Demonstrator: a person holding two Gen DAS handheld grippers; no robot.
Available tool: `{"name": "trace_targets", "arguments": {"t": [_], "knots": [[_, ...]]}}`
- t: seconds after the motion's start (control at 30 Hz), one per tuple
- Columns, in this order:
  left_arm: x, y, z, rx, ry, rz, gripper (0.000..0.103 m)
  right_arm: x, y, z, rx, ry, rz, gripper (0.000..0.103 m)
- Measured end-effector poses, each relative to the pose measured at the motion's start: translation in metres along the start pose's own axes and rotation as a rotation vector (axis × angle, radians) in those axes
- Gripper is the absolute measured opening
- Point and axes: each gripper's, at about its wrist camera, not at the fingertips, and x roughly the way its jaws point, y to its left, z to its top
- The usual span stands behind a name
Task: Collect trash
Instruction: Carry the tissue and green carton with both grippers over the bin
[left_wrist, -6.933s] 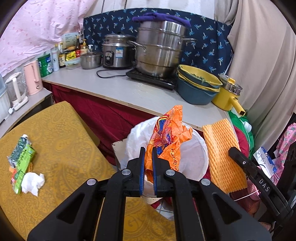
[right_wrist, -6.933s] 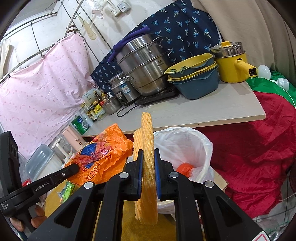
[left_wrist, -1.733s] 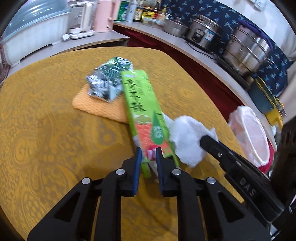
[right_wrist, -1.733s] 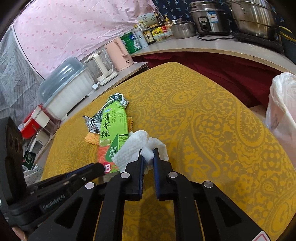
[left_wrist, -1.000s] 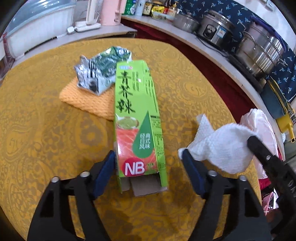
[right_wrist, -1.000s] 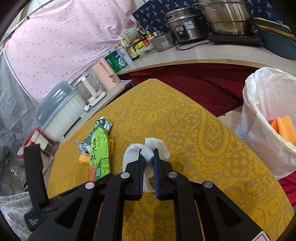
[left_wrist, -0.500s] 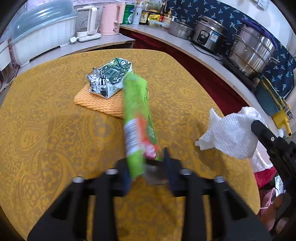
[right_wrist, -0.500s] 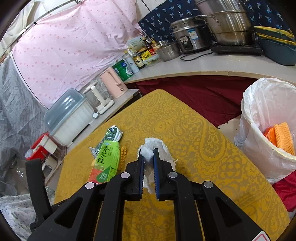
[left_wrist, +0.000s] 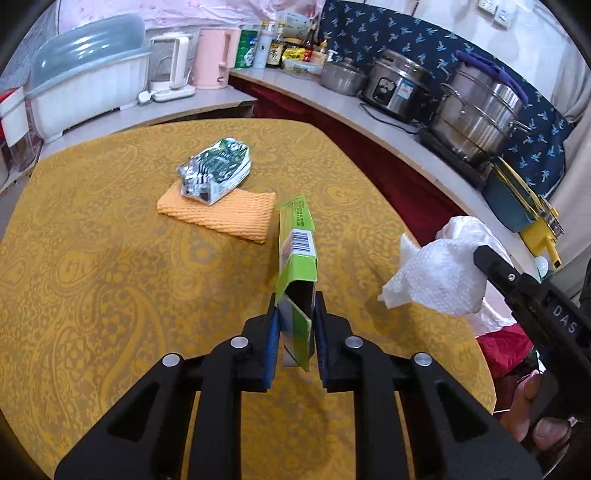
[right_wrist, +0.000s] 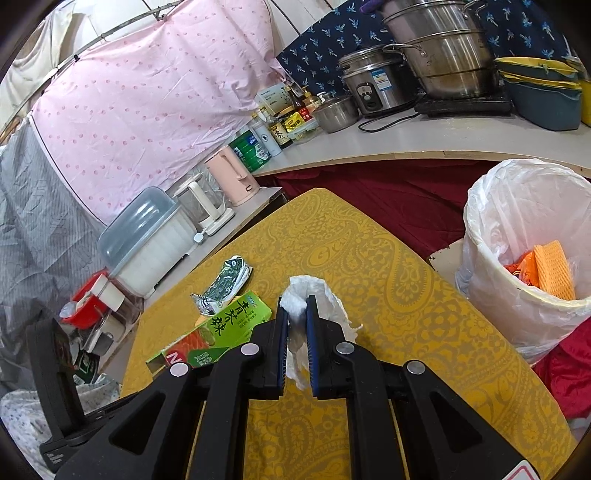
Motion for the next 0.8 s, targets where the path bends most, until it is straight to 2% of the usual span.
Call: {"name": "trace_targets", "arguments": {"t": [0.37,0.8], "knots": [[-0.017,-0.043,0.011,0.061,-0.036,-0.043,0.016,-0.032,-0.018,0.017,0.013,-0.066,-0.004,0.01],[-0.012,-0.134,0.027,0.184,-0.046,-0.137,0.016,-0.077,-0.069,0.05,0.053,-0.166,-0.057,0.01]]}}
